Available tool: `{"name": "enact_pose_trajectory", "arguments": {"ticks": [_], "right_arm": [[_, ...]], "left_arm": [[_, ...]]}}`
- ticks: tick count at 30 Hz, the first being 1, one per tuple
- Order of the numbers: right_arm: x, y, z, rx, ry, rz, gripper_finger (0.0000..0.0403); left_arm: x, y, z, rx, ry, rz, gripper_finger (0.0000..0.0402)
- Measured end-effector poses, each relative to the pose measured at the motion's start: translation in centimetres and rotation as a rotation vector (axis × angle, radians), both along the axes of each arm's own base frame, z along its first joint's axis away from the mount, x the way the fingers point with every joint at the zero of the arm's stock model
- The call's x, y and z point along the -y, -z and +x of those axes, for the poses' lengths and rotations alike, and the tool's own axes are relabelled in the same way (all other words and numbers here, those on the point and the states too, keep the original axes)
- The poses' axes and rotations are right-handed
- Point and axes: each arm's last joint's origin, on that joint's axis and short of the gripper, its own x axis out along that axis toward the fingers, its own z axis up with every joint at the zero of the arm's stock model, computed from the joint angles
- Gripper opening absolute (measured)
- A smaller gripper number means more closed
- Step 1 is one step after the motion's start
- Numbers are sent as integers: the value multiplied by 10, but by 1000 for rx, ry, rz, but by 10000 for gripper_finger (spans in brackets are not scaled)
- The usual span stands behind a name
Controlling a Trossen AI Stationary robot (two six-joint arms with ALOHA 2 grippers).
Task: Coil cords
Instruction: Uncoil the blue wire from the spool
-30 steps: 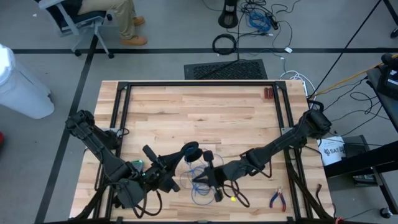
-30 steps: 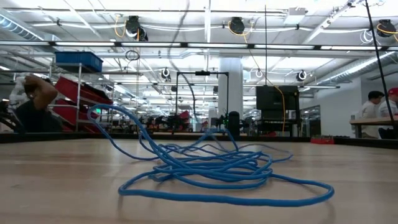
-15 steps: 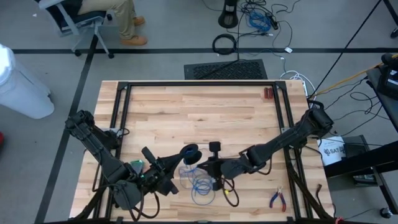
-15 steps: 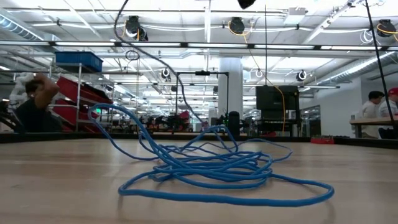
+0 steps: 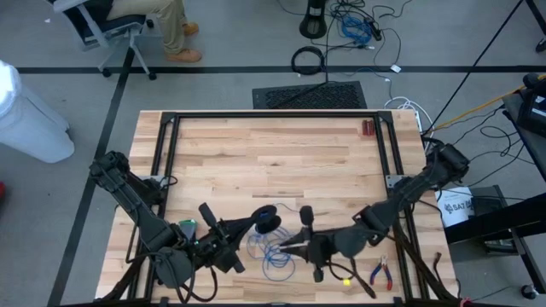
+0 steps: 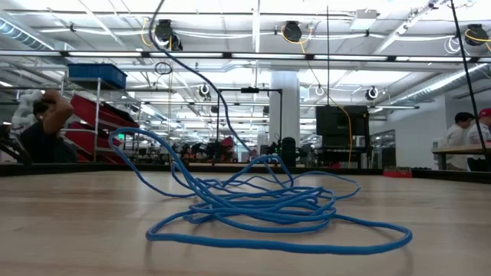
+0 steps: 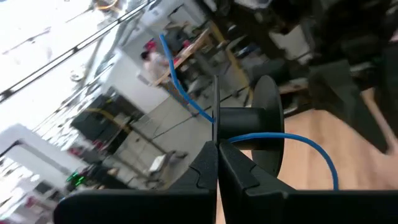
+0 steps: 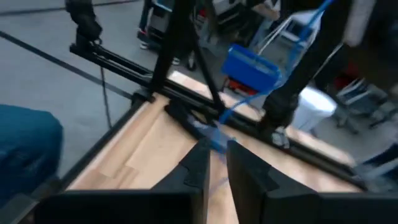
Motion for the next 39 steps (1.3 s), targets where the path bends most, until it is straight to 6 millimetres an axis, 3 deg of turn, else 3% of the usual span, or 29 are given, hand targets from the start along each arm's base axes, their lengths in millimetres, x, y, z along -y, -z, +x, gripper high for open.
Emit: {"name": "enact_pose_trajectory", "arguments": {"ticks": [8,12,20,39], "right_arm": [[-9,-18,-28,66,182,-50,73],[-7,-31,-40,87,175,-10,79],[-6,-48,-57,127,123,-91,92],[-9,-55,-56,196,104,-143,109]], "left_arm": [[0,0,0,-6,7,5,2],[-1,1,3,-16,65,4,2],[1,2,8,-29,232,-11,2],[-6,1,19,-29,397,-58,2]]}}
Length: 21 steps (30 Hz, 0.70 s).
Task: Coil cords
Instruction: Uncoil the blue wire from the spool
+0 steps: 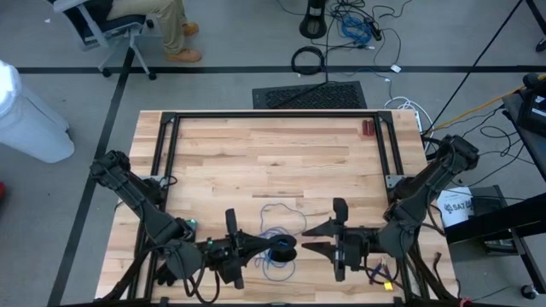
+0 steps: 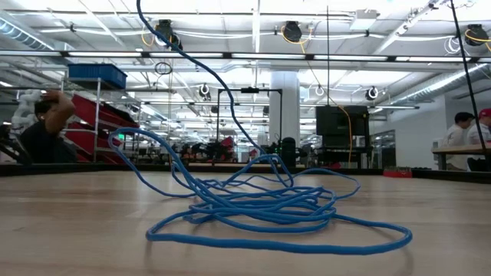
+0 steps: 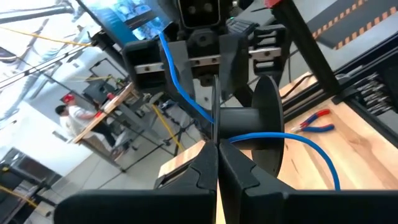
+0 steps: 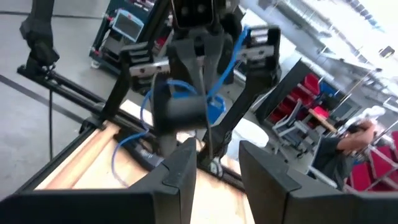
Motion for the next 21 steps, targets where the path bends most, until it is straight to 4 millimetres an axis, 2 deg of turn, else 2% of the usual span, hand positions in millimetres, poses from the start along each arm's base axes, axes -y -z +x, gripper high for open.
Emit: {"name": "enact_pose_trajectory", "arguments": {"ticks": [9,21], "right_arm": [[-3,8,13,9,-29,-40,109],[1,5,18,39,-82,-21,103]], "left_arm": [[-3,0,3,1,0,-25,2],[-3,0,3,-5,36,-27,2]]}}
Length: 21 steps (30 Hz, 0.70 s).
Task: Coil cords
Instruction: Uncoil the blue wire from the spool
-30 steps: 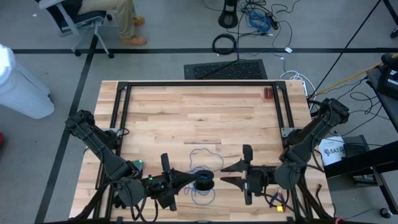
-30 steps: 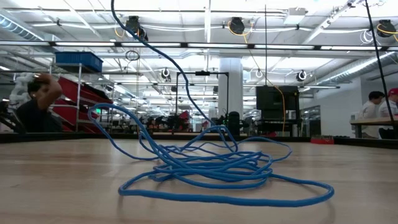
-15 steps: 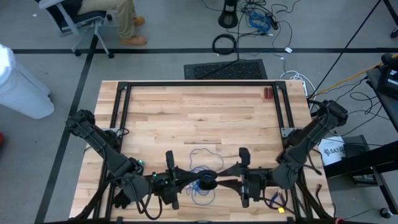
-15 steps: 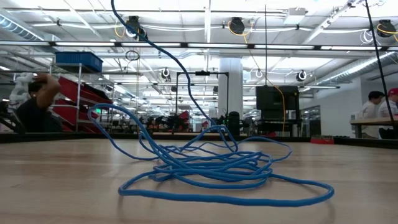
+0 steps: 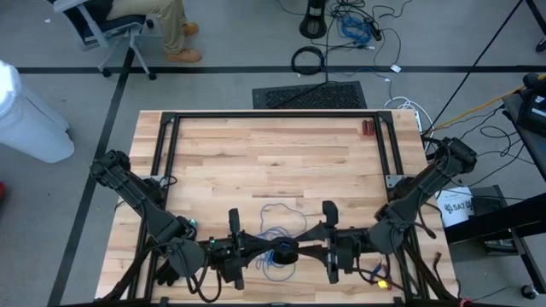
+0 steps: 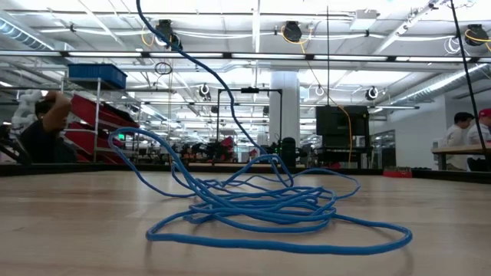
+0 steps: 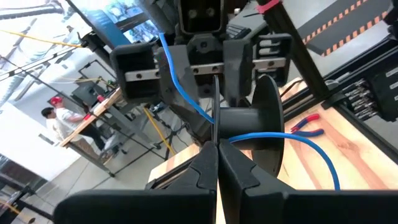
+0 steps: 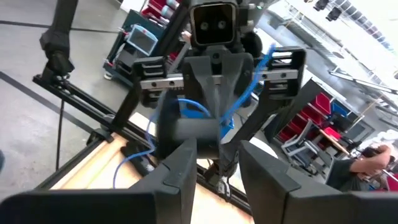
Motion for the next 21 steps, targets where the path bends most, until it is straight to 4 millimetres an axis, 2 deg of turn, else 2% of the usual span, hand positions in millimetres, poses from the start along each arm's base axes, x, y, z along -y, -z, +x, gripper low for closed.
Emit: {"name": "enact_pose_trajectory", "arguments": {"ticks": [10,18,21], "right_arm": [[4,7,11,-17,2,-4,7],[6,6,12,-3,37,10,1],[6,5,11,3,89,19,1]], "left_arm": [[0,0,0,-3,4,0,2],[-1,0,0,11,-25,-76,4],[-2,0,0,19,-54,-104,26]]}}
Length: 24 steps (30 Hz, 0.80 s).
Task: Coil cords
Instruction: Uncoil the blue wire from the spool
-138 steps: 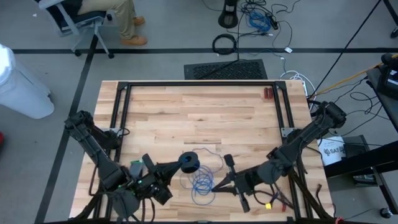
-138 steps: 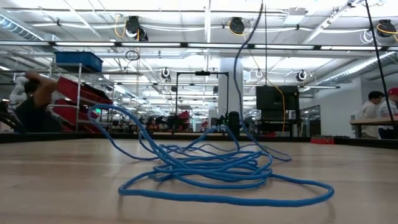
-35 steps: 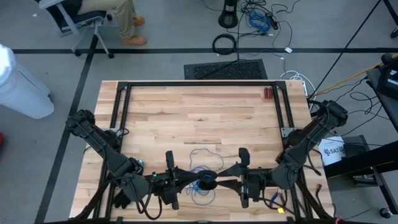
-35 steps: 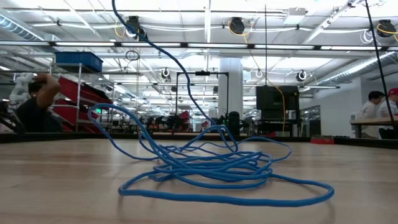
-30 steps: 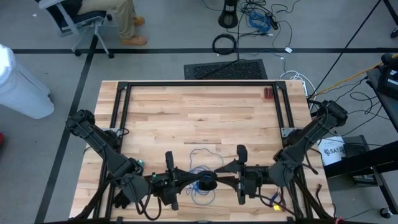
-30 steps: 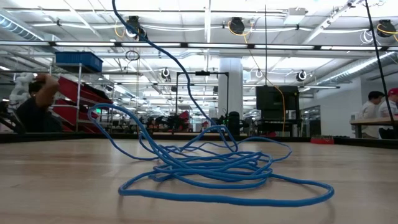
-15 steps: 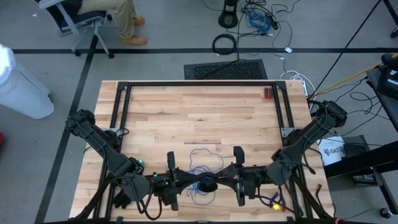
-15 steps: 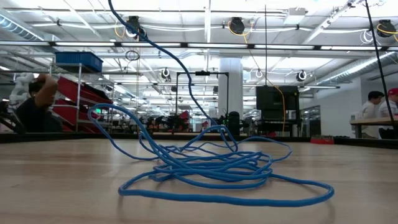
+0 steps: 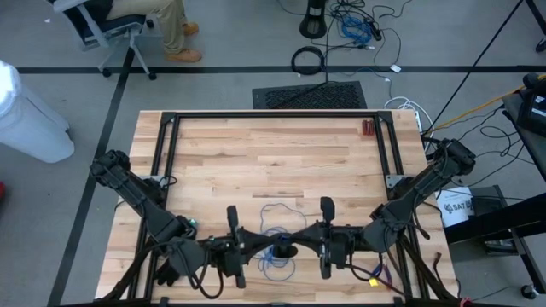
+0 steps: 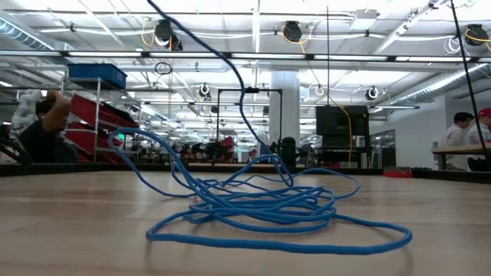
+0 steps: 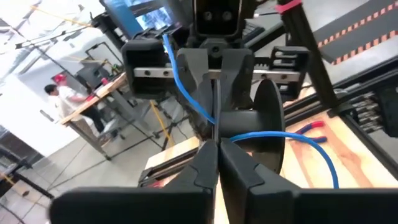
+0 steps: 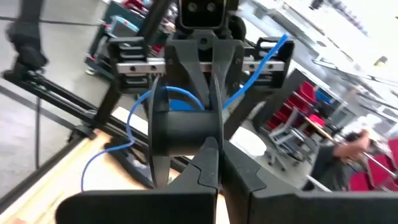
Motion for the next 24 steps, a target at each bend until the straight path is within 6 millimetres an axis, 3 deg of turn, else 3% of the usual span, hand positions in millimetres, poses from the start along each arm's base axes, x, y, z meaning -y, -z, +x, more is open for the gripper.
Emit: {"name": "enact_pose_trajectory", "arguments": {"ticks": [9,24], "right_arm": [[4,-3,-3,3,102,4,0],[8,-1,-4,-15,240,-13,0]], "left_arm": [[6,-1,-6,13,-38,-1,113],[26,-9,-23,94,3,-153,118]]}}
